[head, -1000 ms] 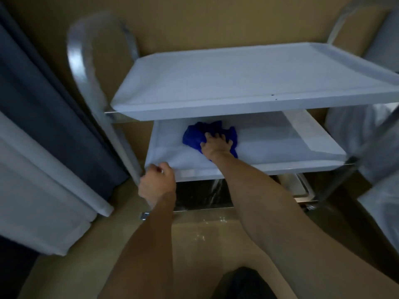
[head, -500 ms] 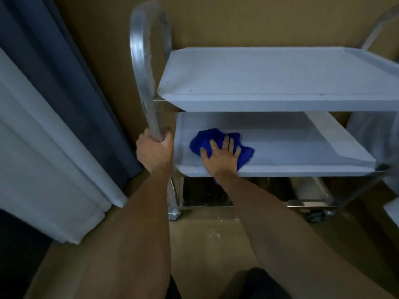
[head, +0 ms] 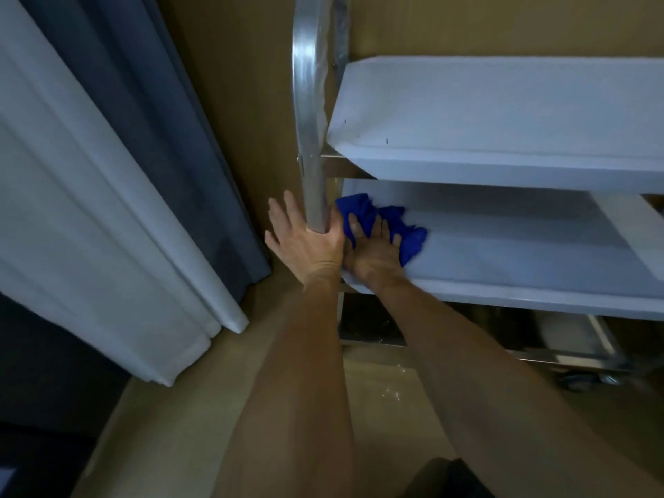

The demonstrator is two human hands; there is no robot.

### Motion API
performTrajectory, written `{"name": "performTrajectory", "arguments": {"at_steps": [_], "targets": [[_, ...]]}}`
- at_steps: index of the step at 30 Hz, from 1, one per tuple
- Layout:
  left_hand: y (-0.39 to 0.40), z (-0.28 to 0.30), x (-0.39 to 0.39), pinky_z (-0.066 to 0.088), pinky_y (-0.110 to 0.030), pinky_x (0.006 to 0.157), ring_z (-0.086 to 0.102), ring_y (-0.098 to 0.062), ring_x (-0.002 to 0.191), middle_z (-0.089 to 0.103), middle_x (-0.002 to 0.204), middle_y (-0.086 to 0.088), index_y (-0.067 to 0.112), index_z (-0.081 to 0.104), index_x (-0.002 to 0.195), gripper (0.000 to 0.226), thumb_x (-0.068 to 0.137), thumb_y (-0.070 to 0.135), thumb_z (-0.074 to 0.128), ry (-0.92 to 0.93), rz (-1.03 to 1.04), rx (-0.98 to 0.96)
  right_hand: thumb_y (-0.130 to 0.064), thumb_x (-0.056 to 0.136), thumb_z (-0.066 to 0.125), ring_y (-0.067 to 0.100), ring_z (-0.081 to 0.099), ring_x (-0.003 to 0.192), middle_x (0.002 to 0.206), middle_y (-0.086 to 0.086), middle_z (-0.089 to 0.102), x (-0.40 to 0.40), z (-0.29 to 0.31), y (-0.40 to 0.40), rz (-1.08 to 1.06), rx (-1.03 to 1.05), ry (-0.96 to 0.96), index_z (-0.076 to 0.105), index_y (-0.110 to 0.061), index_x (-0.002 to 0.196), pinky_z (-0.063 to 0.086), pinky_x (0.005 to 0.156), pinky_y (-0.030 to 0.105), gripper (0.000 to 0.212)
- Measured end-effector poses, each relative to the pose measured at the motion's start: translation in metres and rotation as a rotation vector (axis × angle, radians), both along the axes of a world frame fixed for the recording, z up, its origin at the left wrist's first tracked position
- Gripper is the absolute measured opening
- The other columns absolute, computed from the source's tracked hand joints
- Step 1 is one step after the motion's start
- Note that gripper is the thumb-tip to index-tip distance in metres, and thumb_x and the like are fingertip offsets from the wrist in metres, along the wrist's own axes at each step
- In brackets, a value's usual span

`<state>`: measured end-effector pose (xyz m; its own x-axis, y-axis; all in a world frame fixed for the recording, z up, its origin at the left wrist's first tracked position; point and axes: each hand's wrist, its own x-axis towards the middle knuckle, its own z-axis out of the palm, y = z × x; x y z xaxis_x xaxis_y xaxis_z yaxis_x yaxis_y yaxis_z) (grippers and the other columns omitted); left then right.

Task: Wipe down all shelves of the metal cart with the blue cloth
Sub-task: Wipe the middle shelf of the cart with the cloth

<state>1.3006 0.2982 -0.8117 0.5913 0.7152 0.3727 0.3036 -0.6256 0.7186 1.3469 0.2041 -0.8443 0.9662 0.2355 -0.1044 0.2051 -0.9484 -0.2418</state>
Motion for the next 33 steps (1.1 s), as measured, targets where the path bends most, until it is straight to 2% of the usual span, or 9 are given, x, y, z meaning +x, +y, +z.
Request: {"name": "performTrajectory", "arguments": {"at_steps": [6, 11, 15, 18, 23, 26, 29, 31, 33], "targets": [[-0.009, 0.016, -0.017, 0.005, -0.054, 0.119, 0.006, -0.032, 0.150, 0.004, 0.164, -0.014, 0.030, -0.001, 0.157, 0.099, 0.077, 0.075, 0.039, 0.220, 0.051, -0.109, -0.062, 0.095, 0.041, 0.035, -0.005, 0.152, 0.164, 0.021, -0.003, -0.077, -0.002, -0.006, 0.162, -0.054, -0.053, -0.009, -0.030, 0.158, 0.002, 0.121, 0.054, 0.086], [-0.013, 0.022, -0.024, 0.006, -0.058, 0.117, 0.000, -0.040, 0.149, -0.006, 0.161, -0.024, 0.027, -0.016, 0.154, 0.117, 0.073, 0.072, 0.057, 0.315, 0.092, -0.116, -0.046, 0.102, 0.039, 0.037, -0.004, 0.152, 0.164, 0.024, -0.002, -0.087, -0.001, -0.007, 0.174, -0.115, -0.061, -0.014, -0.029, 0.156, 0.003, 0.120, 0.054, 0.077], [-0.019, 0.029, -0.016, 0.008, -0.059, 0.117, 0.002, -0.042, 0.148, -0.006, 0.161, -0.025, 0.029, -0.017, 0.154, 0.112, 0.082, 0.053, 0.065, 0.406, 0.178, -0.240, -0.043, 0.102, 0.045, 0.037, -0.002, 0.152, 0.164, 0.023, 0.000, -0.081, 0.000, -0.013, 0.193, -0.151, -0.060, -0.014, -0.027, 0.156, 0.003, 0.122, 0.056, 0.082], [-0.028, 0.030, -0.012, 0.009, -0.058, 0.116, 0.008, -0.041, 0.148, 0.001, 0.161, -0.024, 0.027, -0.014, 0.155, 0.111, 0.082, 0.054, 0.066, 0.393, 0.233, -0.296, -0.044, 0.099, 0.051, 0.034, -0.001, 0.152, 0.165, 0.019, 0.001, -0.072, -0.003, -0.027, 0.212, -0.101, -0.030, -0.016, -0.034, 0.155, 0.004, 0.121, 0.057, 0.088], [-0.042, 0.023, -0.014, 0.013, -0.059, 0.116, 0.018, -0.042, 0.146, 0.012, 0.160, -0.023, 0.020, -0.010, 0.156, 0.108, 0.084, 0.060, 0.060, 0.338, 0.283, -0.285, -0.027, 0.088, 0.070, 0.033, -0.001, 0.152, 0.164, 0.015, -0.001, -0.070, -0.004, -0.098, 0.139, -0.031, -0.043, -0.014, -0.033, 0.156, 0.003, 0.120, 0.054, 0.109], [-0.046, 0.026, -0.016, 0.016, -0.059, 0.113, 0.029, -0.043, 0.140, 0.022, 0.157, -0.024, 0.018, -0.005, 0.156, 0.107, 0.083, 0.063, 0.059, 0.349, 0.300, -0.256, -0.025, 0.083, 0.073, 0.033, 0.000, 0.152, 0.164, 0.015, 0.000, -0.068, -0.005, -0.181, 0.011, -0.023, -0.057, -0.013, -0.034, 0.156, 0.002, 0.120, 0.055, 0.113], [-0.045, 0.033, -0.021, 0.020, -0.060, 0.111, 0.036, -0.045, 0.135, 0.026, 0.154, -0.024, 0.018, -0.004, 0.157, 0.104, 0.083, 0.059, 0.058, 0.370, 0.266, -0.278, -0.021, 0.085, 0.071, 0.036, 0.002, 0.152, 0.163, 0.018, 0.001, -0.065, -0.004, -0.275, -0.212, -0.055, -0.061, -0.013, -0.035, 0.156, 0.006, 0.121, 0.056, 0.111], [-0.040, 0.034, -0.028, 0.027, -0.060, 0.108, 0.038, -0.046, 0.133, 0.028, 0.153, -0.025, 0.015, -0.005, 0.156, 0.101, 0.086, 0.055, 0.056, 0.401, 0.178, -0.278, -0.019, 0.090, 0.067, 0.037, 0.002, 0.152, 0.164, 0.020, 0.001, -0.064, -0.003, -0.324, -0.342, -0.094, -0.052, -0.013, -0.034, 0.157, 0.010, 0.121, 0.056, 0.105], [-0.036, 0.033, -0.038, 0.037, -0.057, 0.102, 0.044, -0.045, 0.128, 0.037, 0.147, -0.024, 0.008, 0.007, 0.154, 0.095, 0.087, 0.057, 0.054, 0.445, 0.109, -0.208, -0.022, 0.095, 0.062, 0.037, -0.001, 0.152, 0.164, 0.020, -0.001, -0.064, -0.004, -0.345, -0.410, -0.105, -0.034, -0.012, -0.033, 0.157, 0.010, 0.121, 0.055, 0.098]]}}
